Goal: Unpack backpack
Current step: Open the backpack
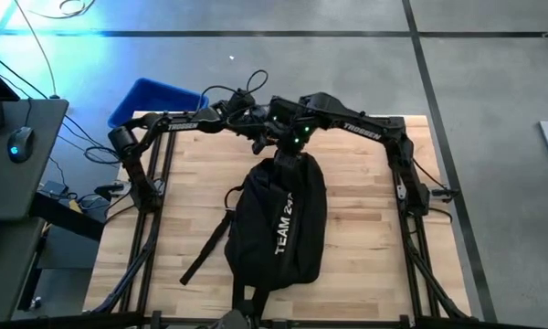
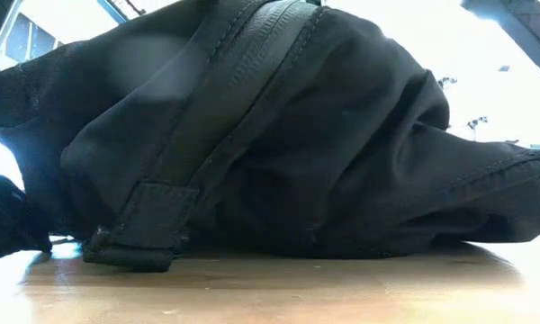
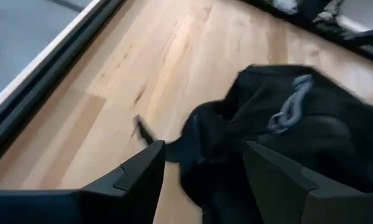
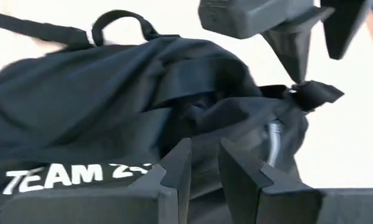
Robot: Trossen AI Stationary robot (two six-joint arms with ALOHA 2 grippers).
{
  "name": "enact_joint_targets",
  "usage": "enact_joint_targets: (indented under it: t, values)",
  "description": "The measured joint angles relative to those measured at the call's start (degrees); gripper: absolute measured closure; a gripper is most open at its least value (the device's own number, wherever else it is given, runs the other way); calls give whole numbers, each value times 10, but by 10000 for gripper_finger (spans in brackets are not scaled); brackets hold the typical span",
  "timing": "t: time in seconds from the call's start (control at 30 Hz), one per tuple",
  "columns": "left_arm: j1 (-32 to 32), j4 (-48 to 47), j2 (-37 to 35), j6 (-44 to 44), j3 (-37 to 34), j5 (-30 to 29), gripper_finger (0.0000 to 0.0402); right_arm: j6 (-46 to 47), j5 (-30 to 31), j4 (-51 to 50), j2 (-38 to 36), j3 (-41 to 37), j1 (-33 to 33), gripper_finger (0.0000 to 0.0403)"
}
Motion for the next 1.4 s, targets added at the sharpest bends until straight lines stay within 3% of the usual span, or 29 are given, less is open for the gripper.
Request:
enact_joint_targets:
  t: [0.1, 0.23, 0.57, 0.73, 1.0, 1.1, 1.23, 1.33, 1.4]
  values:
    - [0, 17, 0, 8, 0, 3, 204, -7, 59, -4, 0, 0, 13, 339]
    - [-3, 40, 0, 11, 0, 2, 204, -43, 72, -10, 0, -3, -7, 339]
    - [-6, 45, 3, 12, 0, -1, 220, -150, -47, 8, -62, -137, -105, 339]
    - [-10, 49, 33, -17, 0, -32, 227, -157, -83, 63, -94, -211, -110, 339]
    - [-8, 90, 48, -27, -1, -5, 232, -138, -93, 154, -94, -260, -79, 339]
    - [-11, 105, 53, -31, -1, -2, 257, -110, -79, 190, -94, -277, -80, 339]
    - [-18, 120, 83, -34, 0, 21, 319, -68, -28, 217, -94, -300, -86, 338]
    - [-21, 119, 93, -42, 0, 25, 377, -43, -22, 219, -94, -310, -96, 329]
    - [-18, 121, 92, -47, 0, 28, 390, -40, -27, 210, -94, -311, -102, 317]
